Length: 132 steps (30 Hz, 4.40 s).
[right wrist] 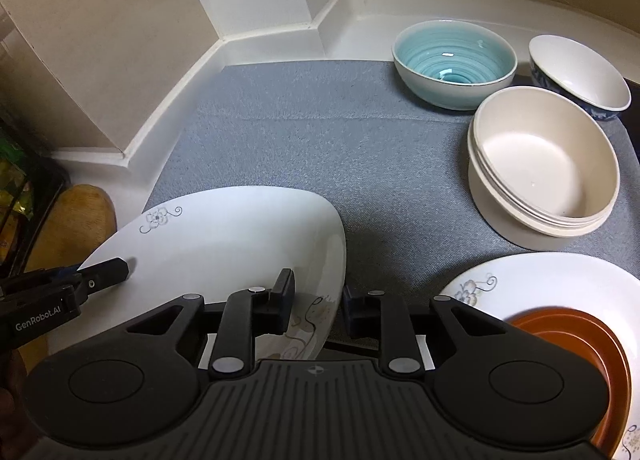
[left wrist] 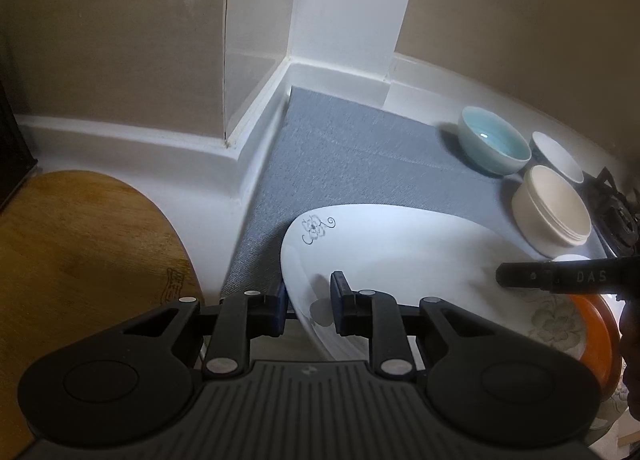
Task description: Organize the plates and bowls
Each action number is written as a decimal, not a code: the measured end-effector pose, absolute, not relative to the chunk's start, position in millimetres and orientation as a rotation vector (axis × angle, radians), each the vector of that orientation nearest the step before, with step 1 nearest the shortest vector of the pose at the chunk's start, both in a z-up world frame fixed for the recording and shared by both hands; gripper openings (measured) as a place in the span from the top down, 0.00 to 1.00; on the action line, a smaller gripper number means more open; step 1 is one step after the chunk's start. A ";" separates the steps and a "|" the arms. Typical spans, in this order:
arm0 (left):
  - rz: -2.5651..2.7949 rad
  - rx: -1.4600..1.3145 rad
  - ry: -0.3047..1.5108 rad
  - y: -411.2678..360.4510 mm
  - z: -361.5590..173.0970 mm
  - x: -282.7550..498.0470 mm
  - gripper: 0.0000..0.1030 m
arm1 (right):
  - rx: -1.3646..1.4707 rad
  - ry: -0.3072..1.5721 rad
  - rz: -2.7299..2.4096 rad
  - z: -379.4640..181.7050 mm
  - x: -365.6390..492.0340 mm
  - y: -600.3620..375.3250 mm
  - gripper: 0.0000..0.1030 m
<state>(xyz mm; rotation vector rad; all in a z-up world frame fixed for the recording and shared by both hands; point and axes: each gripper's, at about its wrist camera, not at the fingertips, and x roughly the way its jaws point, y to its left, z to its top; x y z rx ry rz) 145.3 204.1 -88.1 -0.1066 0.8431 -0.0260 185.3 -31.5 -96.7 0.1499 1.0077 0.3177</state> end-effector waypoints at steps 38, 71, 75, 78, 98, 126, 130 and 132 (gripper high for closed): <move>-0.248 0.068 0.740 4.3 -74.1 91.7 0.76 | 0.294 0.822 0.156 -79.8 71.4 -227.9 0.76; -0.204 0.007 0.790 -6.9 -114.7 94.6 0.72 | 0.269 0.862 0.185 -109.2 75.5 -252.2 0.77; -0.191 0.027 0.802 -11.0 -115.0 95.8 0.69 | 0.281 0.868 0.189 -110.2 76.9 -253.8 0.77; -0.173 0.052 0.817 -16.3 -118.1 96.3 0.67 | 0.294 0.876 0.189 -110.9 77.7 -255.9 0.78; -0.109 0.193 0.803 -40.3 -123.4 94.9 0.56 | 0.425 0.981 0.196 -109.2 90.0 -271.7 0.77; -0.053 0.110 0.828 -39.4 -113.8 93.6 0.51 | 0.379 0.989 0.221 -95.6 88.1 -288.4 0.71; -0.042 0.063 0.844 -37.3 -112.5 91.0 0.50 | 0.379 1.003 0.229 -100.1 88.7 -290.8 0.71; -0.036 0.041 0.851 -35.5 -111.7 91.0 0.49 | 0.381 1.018 0.238 -103.5 89.7 -291.2 0.71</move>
